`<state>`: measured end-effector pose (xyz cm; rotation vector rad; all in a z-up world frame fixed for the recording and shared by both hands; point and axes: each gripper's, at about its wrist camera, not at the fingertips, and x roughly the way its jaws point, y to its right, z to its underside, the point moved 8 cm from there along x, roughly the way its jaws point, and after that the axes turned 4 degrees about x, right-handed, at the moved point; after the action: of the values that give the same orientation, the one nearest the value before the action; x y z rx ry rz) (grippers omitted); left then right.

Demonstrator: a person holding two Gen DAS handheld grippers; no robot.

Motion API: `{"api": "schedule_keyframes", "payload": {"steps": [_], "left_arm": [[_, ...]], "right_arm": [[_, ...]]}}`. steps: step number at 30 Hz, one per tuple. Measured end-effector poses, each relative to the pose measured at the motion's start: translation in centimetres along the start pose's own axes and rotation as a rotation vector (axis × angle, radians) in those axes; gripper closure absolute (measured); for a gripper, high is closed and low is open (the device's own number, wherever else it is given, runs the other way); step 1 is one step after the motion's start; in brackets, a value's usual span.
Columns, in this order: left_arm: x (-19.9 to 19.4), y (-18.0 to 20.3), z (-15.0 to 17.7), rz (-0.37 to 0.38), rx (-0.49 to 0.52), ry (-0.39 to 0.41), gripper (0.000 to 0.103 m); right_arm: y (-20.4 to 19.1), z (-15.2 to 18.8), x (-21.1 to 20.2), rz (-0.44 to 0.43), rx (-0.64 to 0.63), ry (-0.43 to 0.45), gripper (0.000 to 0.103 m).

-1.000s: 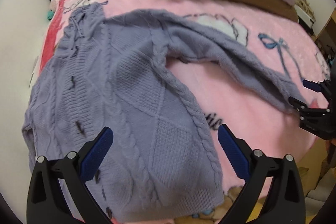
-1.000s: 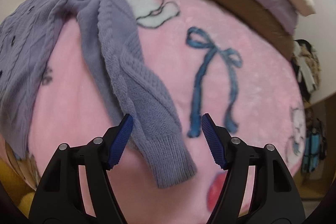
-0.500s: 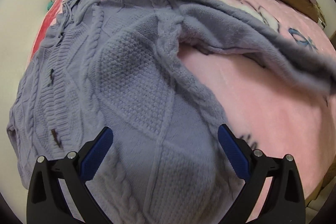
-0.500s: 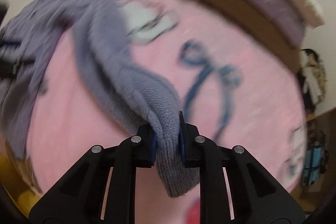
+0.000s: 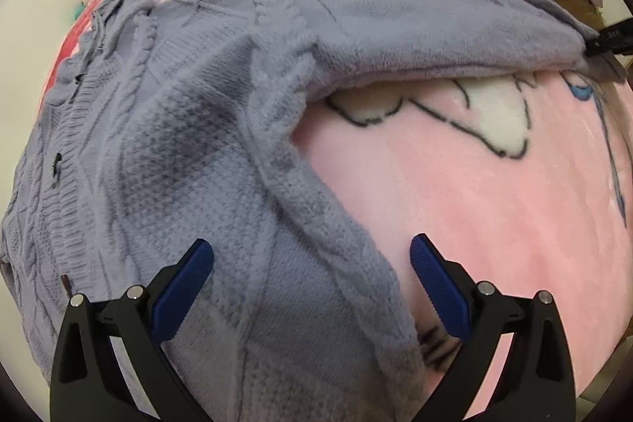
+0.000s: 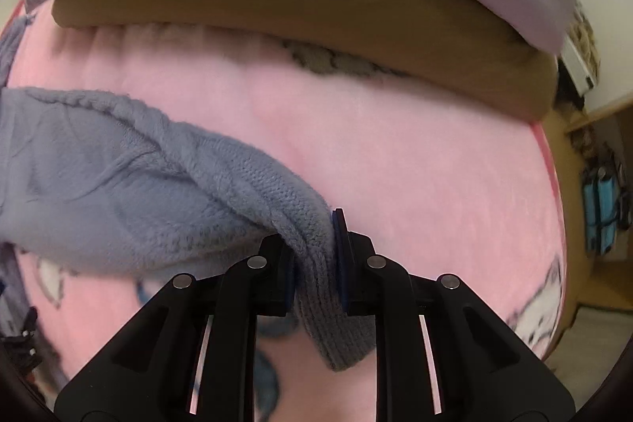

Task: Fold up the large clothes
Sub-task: 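Lift the sleeve with the right tool and carry it across the cardigan body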

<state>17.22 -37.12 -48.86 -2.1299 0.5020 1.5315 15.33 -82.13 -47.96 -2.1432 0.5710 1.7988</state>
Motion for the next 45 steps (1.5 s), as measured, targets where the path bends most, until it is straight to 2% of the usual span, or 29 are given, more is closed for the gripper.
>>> {"api": "schedule_keyframes", "payload": {"steps": [2,4,5,6,8,11,14,16,20,22,23,25,26,27,29,31,34,35,37,38,41,44,45], "left_arm": [[0.3,-0.1,0.0,-0.001,0.012,0.000,0.005],[0.0,-0.2,-0.2,-0.008,0.018,0.013,0.005],[-0.1,0.0,-0.1,-0.010,0.017,0.020,0.005],[-0.3,-0.1,-0.1,-0.004,0.010,0.029,0.005],[-0.4,-0.1,0.0,0.005,-0.001,0.031,0.005],[-0.4,0.1,0.3,0.012,-0.007,0.028,0.005],[-0.3,0.1,0.3,0.013,-0.007,0.027,0.005],[-0.4,0.1,0.3,0.010,0.000,0.025,0.005],[-0.4,-0.2,0.1,0.000,0.006,0.033,0.005],[-0.2,-0.4,0.2,0.002,-0.003,0.027,0.005],[-0.1,-0.4,0.2,0.005,-0.010,0.024,0.005],[0.2,-0.5,0.2,0.010,-0.019,0.015,0.005],[0.3,-0.5,0.1,0.010,-0.020,0.015,0.005],[0.3,-0.4,0.1,0.010,-0.021,0.016,0.005],[0.2,-0.4,0.2,0.013,-0.025,0.017,0.005],[0.1,-0.4,0.2,0.020,-0.033,0.019,0.005],[-0.6,-1.0,0.3,0.035,-0.053,0.036,0.005],[-1.0,-1.4,0.4,0.039,-0.063,0.046,0.005],[-1.7,-2.3,0.5,0.047,-0.077,0.057,0.005],[-2.1,-2.9,0.6,0.053,-0.084,0.063,0.005],[-3.0,-4.9,1.3,0.068,-0.088,0.070,0.005],[-4.1,-7.5,2.7,0.073,-0.099,0.084,0.005],[-4.3,-8.5,3.5,0.076,-0.111,0.085,0.005]], "right_arm": [[-0.1,-0.2,-0.2,-0.034,0.036,0.025,0.076],[0.3,-0.1,-2.5,-0.050,0.074,0.108,0.059],[0.7,0.3,-4.1,-0.043,0.109,0.174,0.042],[1.2,0.8,-5.4,-0.050,0.142,0.222,0.033],[1.5,2.4,-8.4,-0.152,0.260,0.336,0.030],[1.0,5.0,-8.9,-0.284,0.392,0.354,0.028],[0.1,6.9,-6.2,-0.324,0.516,0.310,0.028],[1.8,7.6,-3.5,-0.333,0.606,0.305,0.030],[3.9,8.2,-2.1,-0.474,0.842,0.428,0.032],[4.0,7.5,-1.6,-0.492,0.875,0.454,0.032],[3.9,7.0,-1.4,-0.498,0.879,0.459,0.035],[3.2,6.3,-0.9,-0.522,0.867,0.446,0.067],[2.7,6.1,-1.0,-0.533,0.863,0.433,0.088],[2.2,5.5,-1.6,-0.540,0.854,0.448,0.092],[1.0,4.9,-4.2,-0.537,0.793,0.506,0.093],[-2.0,3.9,-8.3,-0.558,0.675,0.561,0.094],[-8.5,2.4,-15.7,-0.591,0.426,0.647,0.094],[-12.0,1.8,-18.6,-0.600,0.318,0.674,0.094],[-17.0,1.1,-22.1,-0.629,0.188,0.693,0.094],[-20.9,0.7,-24.1,-0.658,0.108,0.702,0.094],[-30.5,-0.4,-27.6,-0.743,-0.031,0.697,0.094],[-40.2,-0.5,-29.8,-0.798,-0.146,0.694,0.094],[-42.4,-0.6,-30.3,-0.808,-0.168,0.683,0.094]]}}
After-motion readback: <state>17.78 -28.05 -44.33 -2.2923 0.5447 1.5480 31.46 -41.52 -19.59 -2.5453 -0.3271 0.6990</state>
